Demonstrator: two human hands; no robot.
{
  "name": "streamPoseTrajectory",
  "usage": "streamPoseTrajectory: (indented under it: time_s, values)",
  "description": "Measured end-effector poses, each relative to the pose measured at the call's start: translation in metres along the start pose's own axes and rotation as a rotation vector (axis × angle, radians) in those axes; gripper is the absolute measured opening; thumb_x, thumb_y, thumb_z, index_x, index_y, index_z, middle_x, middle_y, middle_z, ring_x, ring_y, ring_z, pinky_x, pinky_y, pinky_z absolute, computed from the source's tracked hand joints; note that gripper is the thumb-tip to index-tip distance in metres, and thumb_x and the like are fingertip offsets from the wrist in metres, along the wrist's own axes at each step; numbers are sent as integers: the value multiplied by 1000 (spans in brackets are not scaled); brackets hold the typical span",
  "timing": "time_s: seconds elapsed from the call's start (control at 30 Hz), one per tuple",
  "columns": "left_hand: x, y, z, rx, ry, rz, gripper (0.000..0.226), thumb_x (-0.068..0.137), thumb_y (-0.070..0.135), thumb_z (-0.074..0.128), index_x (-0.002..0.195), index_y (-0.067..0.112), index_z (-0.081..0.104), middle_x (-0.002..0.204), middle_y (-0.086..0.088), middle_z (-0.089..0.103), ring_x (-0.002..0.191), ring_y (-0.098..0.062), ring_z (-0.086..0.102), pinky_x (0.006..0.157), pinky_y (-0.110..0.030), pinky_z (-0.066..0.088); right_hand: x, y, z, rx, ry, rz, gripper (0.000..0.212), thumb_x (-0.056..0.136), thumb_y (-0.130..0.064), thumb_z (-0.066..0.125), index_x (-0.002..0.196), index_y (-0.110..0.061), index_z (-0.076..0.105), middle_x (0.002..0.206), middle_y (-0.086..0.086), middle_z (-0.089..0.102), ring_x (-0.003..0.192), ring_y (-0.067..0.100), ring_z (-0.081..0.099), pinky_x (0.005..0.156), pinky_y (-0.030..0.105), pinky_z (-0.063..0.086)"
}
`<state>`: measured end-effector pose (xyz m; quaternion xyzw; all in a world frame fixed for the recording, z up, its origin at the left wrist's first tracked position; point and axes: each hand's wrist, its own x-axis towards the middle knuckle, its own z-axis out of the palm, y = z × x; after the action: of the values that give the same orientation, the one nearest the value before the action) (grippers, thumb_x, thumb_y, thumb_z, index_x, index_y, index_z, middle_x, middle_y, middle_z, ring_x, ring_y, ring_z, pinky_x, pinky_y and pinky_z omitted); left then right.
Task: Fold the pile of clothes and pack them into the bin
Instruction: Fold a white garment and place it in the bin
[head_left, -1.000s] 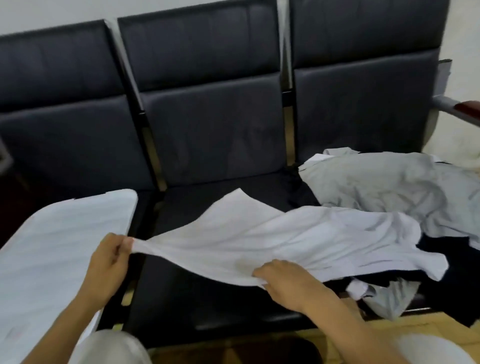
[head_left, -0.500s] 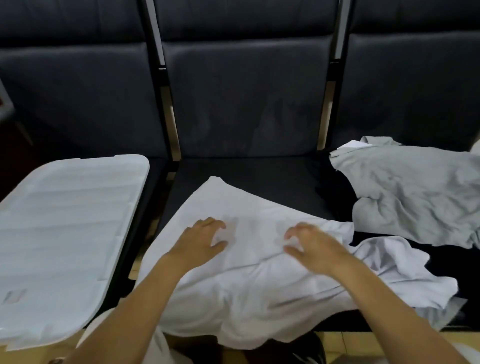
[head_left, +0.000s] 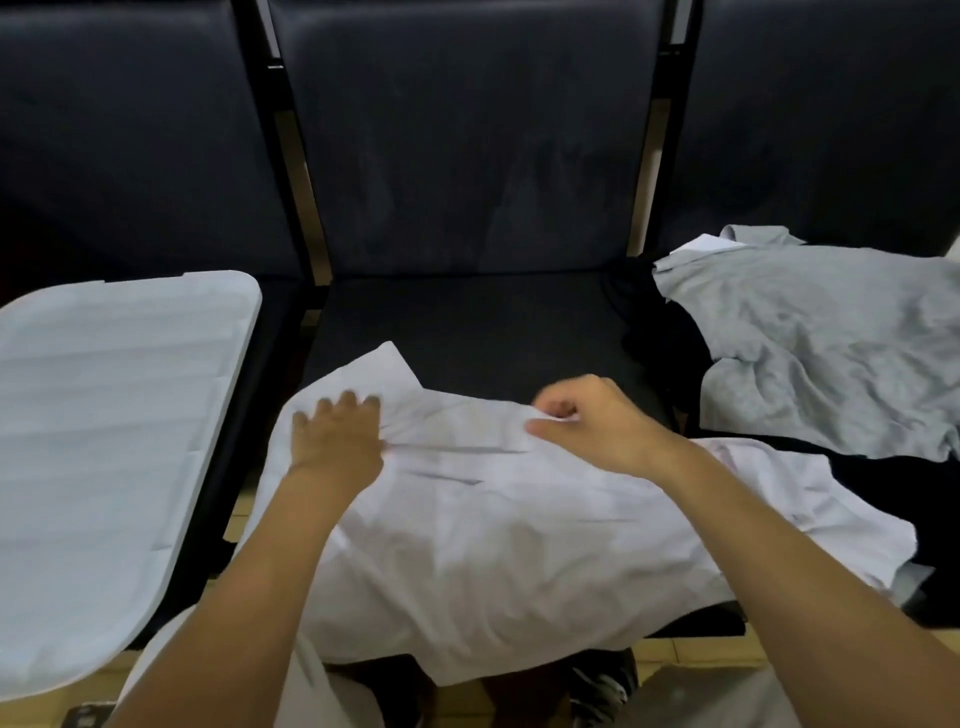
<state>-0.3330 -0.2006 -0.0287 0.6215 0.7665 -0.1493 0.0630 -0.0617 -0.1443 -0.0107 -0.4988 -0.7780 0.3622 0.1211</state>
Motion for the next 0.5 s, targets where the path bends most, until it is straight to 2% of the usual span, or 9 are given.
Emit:
streamPoseTrajectory:
  time_s: [0.07,0.13,0.17,0.2,0.27,0.3,0.37,0.43,0.5]
  values:
    - [-8,14,-14,-417,127,313,70,85,57,66,145,39,33,149,13,36,140,-12,31,114,-37,25,-7,-33,6,205,-31,-143,11,89,-30,71,78,-30,72,81,-6,70,78,13,66,74,35,55]
    - [-19,38,-29,-718,99,555,65,81,54,72,137,45,41,143,25,41,137,10,27,117,-22,19,-11,-51,5,300,-40,-237,7,91,-26,70,85,-28,74,84,-6,71,79,10,67,69,26,54]
    - [-23,47,-32,-798,60,586,54,83,47,73,130,46,46,133,30,47,127,21,32,112,-13,22,-12,-54,2,326,-32,-245,7,92,-23,69,88,-24,74,85,-5,71,79,9,67,68,23,53]
    - [-26,51,-34,-884,13,559,41,85,41,73,120,46,52,120,32,53,114,25,42,103,-7,33,-12,-56,-2,348,-21,-242,7,92,-21,68,89,-22,74,86,-5,72,81,9,68,68,22,54]
    - [-26,45,-34,-1013,-45,470,21,83,39,75,100,40,62,93,23,66,88,11,62,76,-13,52,-12,-49,-14,332,30,-237,7,93,-19,67,90,-21,73,89,-7,72,85,7,67,73,19,54]
    - [-23,37,-32,-1019,-34,448,15,82,40,77,91,35,66,83,17,68,80,2,65,67,-17,54,-11,-43,-22,304,74,-238,7,92,-19,68,89,-21,73,88,-9,72,85,5,67,75,17,52]
    - [-13,10,-27,-976,-26,427,16,80,36,80,78,28,67,71,12,66,67,-4,65,58,-19,51,-8,-26,-36,284,181,-220,11,90,-14,70,82,-21,73,85,-8,72,81,3,65,75,15,48]
    - [-1,-23,-29,-833,-5,368,17,78,33,82,72,25,68,66,11,66,62,-4,62,55,-23,49,-6,-10,-51,229,286,-185,17,88,-12,72,77,-25,71,82,-9,72,77,2,64,75,15,47]
    - [9,-57,-39,-656,29,325,24,78,32,81,64,21,65,61,8,62,57,-3,57,56,-27,46,-3,0,-66,131,324,-141,22,87,-13,74,74,-31,70,82,-14,71,77,-1,64,74,10,45]
